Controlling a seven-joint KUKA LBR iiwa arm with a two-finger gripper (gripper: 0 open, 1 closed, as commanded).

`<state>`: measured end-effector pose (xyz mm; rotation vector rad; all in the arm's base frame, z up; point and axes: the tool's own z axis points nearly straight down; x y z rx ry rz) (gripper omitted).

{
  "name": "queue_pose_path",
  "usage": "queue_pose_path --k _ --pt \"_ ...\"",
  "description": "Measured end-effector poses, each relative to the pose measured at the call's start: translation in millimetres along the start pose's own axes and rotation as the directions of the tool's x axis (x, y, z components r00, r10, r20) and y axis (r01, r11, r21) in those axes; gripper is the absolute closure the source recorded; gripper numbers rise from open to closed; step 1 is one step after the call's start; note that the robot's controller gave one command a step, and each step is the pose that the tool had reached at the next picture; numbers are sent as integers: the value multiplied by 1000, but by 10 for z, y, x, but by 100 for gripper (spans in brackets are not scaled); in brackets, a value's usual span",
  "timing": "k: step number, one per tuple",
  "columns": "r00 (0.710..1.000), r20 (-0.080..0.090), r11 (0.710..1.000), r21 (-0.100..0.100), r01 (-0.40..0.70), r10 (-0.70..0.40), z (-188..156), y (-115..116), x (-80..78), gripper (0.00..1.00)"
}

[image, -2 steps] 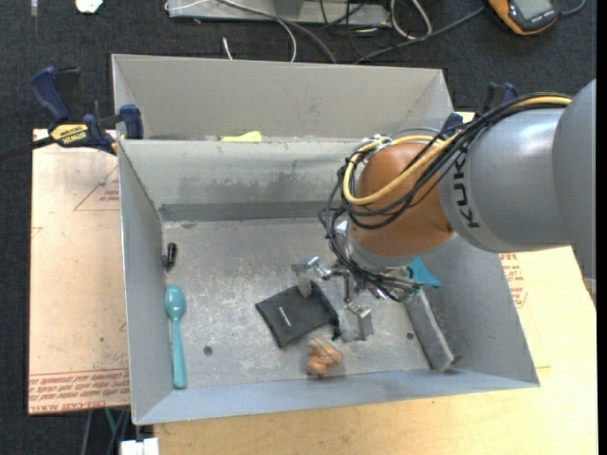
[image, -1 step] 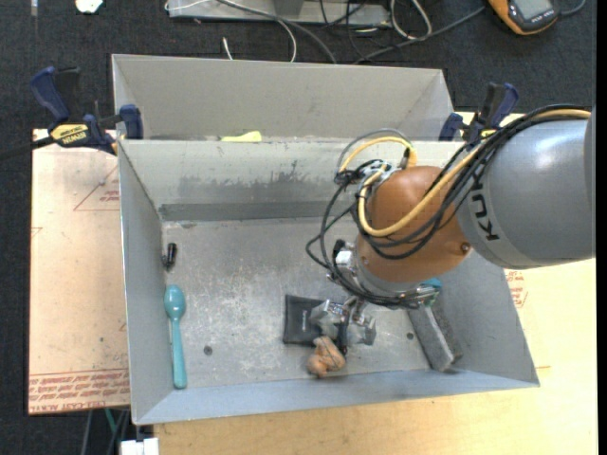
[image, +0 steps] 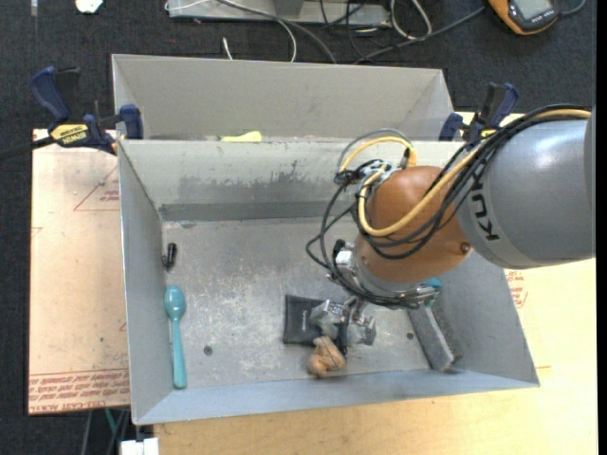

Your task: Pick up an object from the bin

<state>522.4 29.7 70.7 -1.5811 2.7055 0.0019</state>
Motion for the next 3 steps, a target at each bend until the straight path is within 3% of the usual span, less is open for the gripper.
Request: queue_pose_path --k 1,2,3 --pt "1000 0 1000 -5 20 -20 -562 -46 25 100" --pt "967 2 967 -2 254 -254 -899 -463 -351 100" --pt "912 4 912 0 411 -411 5 -827 -18 100"
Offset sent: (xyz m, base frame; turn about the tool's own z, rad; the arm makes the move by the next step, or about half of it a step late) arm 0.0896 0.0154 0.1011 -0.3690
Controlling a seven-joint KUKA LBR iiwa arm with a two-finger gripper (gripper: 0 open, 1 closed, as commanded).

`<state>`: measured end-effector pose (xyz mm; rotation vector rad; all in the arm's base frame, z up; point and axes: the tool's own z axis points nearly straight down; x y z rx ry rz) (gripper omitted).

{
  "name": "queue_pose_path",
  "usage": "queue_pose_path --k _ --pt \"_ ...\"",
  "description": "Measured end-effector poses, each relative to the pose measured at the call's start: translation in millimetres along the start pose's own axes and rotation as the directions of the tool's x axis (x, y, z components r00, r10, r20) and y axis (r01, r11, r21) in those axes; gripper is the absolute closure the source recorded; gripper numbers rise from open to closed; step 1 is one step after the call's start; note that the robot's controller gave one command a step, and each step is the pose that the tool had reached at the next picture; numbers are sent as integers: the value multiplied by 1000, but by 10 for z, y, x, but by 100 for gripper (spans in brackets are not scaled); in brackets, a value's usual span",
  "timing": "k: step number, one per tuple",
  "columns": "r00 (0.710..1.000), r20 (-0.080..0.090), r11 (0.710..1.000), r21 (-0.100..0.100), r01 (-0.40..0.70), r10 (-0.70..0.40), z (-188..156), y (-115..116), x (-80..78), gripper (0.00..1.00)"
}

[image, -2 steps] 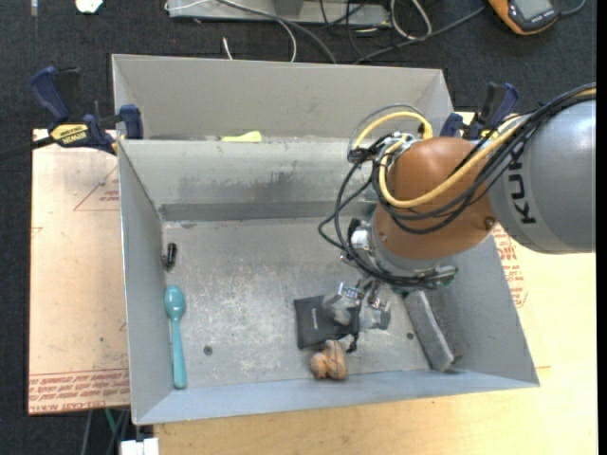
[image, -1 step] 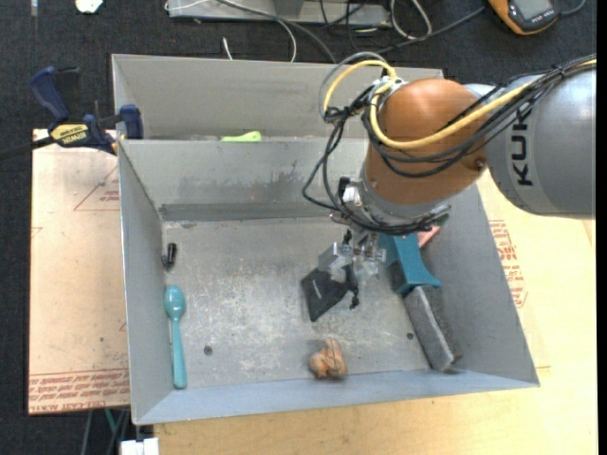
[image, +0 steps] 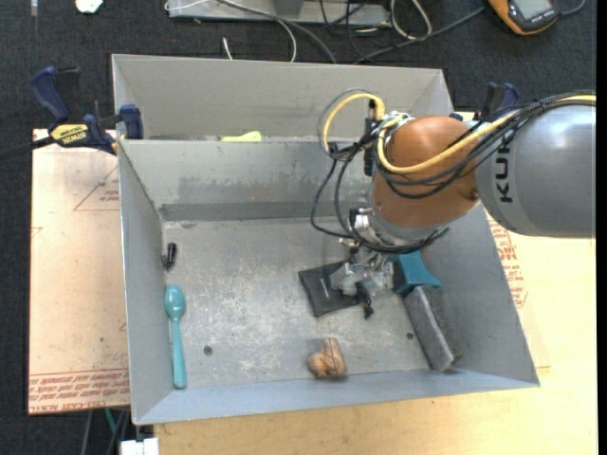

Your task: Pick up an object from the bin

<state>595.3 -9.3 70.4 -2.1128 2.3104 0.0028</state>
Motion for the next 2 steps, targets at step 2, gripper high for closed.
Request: queue_pose_path --k 2 --pt "1000 3 1000 2 -3 3 -316 -53 52 100"
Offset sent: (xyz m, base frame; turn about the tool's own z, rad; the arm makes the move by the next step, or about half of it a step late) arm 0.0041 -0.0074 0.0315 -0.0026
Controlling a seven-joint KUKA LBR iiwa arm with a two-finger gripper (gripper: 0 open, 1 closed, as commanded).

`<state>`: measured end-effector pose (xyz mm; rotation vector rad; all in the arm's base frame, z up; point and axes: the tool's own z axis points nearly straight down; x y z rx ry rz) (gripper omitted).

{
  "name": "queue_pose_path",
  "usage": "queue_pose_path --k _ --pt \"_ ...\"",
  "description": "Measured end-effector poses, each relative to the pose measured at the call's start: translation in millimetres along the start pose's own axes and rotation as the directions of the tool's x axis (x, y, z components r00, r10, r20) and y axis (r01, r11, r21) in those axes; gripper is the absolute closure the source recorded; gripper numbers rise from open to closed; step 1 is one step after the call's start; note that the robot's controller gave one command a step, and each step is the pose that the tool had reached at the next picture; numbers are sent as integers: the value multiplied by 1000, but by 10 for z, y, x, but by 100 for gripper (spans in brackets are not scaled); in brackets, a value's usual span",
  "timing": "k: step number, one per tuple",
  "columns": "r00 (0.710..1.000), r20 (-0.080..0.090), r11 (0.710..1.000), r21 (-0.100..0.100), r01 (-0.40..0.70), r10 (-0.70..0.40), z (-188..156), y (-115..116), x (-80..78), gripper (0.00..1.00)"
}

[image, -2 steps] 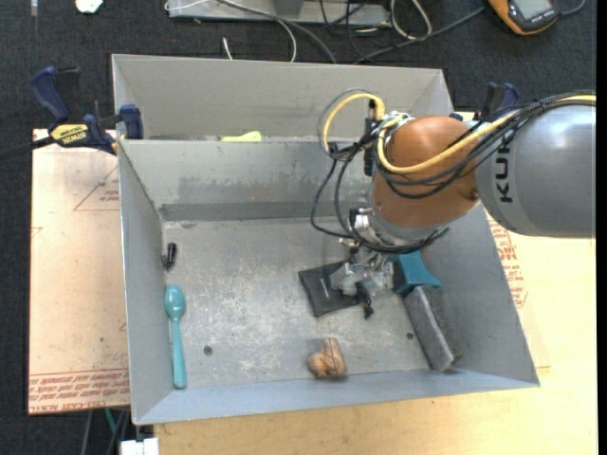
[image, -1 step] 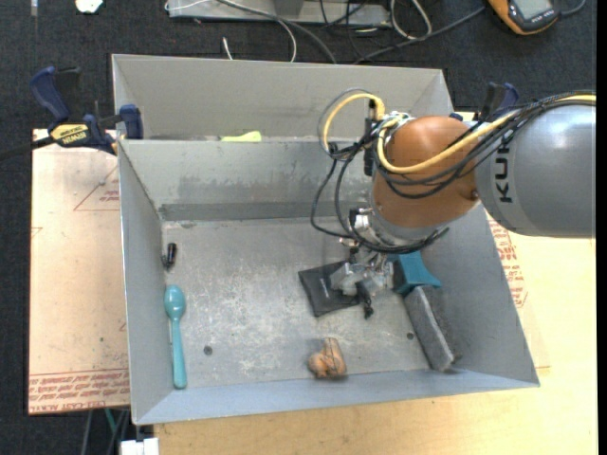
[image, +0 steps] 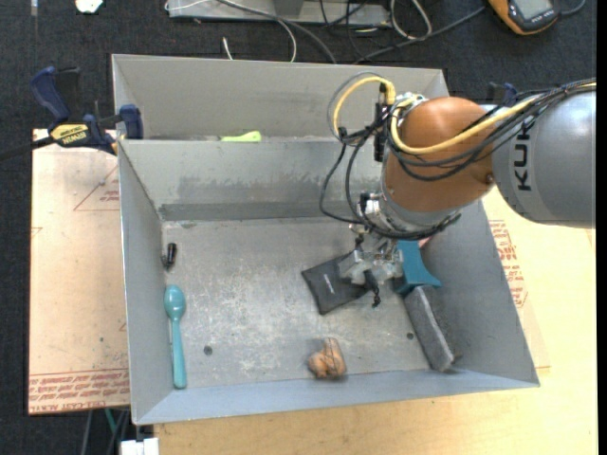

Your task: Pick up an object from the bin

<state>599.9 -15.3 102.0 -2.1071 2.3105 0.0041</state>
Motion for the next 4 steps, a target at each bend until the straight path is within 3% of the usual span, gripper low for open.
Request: queue_pose_path --k 1,3,4 --pt "1000 1 1000 -1 29 -29 73 -29 -44 100" --pt "999 3 999 4 -49 49 -929 -77 -14 100" --pt "996 5 996 20 -89 89 -882 -142 -62 100"
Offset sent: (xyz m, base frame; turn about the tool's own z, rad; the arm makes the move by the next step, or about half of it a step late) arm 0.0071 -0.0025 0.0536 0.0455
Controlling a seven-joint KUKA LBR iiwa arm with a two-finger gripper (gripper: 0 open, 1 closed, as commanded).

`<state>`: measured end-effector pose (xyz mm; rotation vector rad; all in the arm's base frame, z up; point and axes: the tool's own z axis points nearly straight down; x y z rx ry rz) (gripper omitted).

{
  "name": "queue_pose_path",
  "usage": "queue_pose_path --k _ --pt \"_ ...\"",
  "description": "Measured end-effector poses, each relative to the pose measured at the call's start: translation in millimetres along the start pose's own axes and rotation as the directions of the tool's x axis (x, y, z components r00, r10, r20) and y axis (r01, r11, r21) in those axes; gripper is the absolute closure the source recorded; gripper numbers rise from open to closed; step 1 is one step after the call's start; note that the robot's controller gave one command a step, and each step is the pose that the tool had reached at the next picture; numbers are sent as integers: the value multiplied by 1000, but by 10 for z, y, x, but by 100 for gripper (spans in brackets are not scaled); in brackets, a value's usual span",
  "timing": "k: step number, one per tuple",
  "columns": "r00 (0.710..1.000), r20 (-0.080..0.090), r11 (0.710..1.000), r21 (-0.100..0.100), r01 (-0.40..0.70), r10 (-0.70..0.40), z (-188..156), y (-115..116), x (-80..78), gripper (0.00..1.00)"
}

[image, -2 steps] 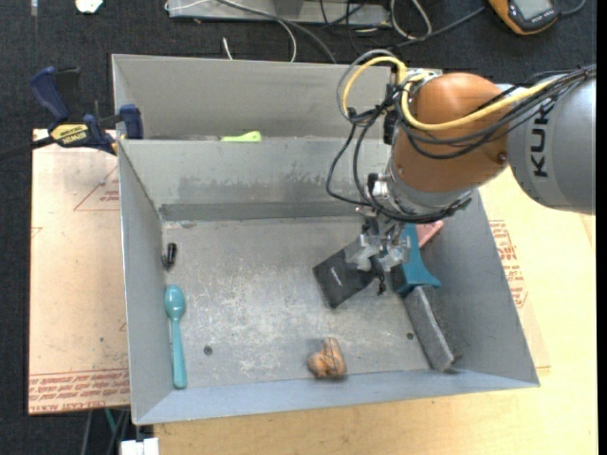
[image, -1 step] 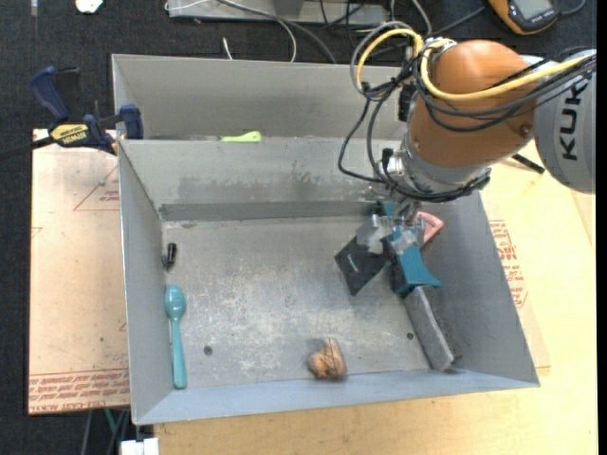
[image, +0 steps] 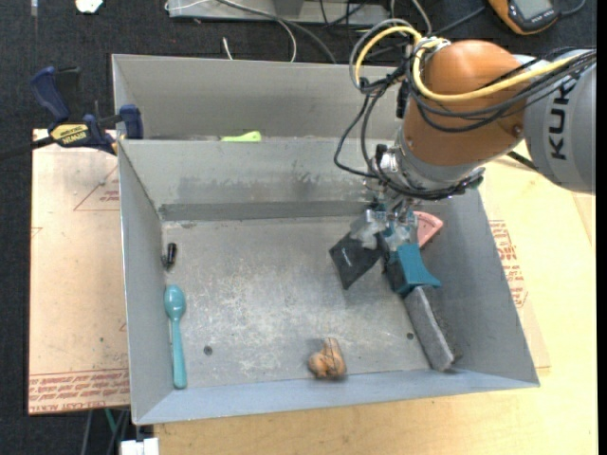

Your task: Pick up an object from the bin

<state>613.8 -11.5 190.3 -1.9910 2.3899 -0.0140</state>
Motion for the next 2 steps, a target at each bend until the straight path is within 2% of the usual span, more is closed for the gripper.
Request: queue_pose_path --k 1,2 --pt "1000 0 1000 -18 -18 18 278 -21 -178 100" --pt "1000 2 1000 -11 -27 27 -592 6 -186 100"
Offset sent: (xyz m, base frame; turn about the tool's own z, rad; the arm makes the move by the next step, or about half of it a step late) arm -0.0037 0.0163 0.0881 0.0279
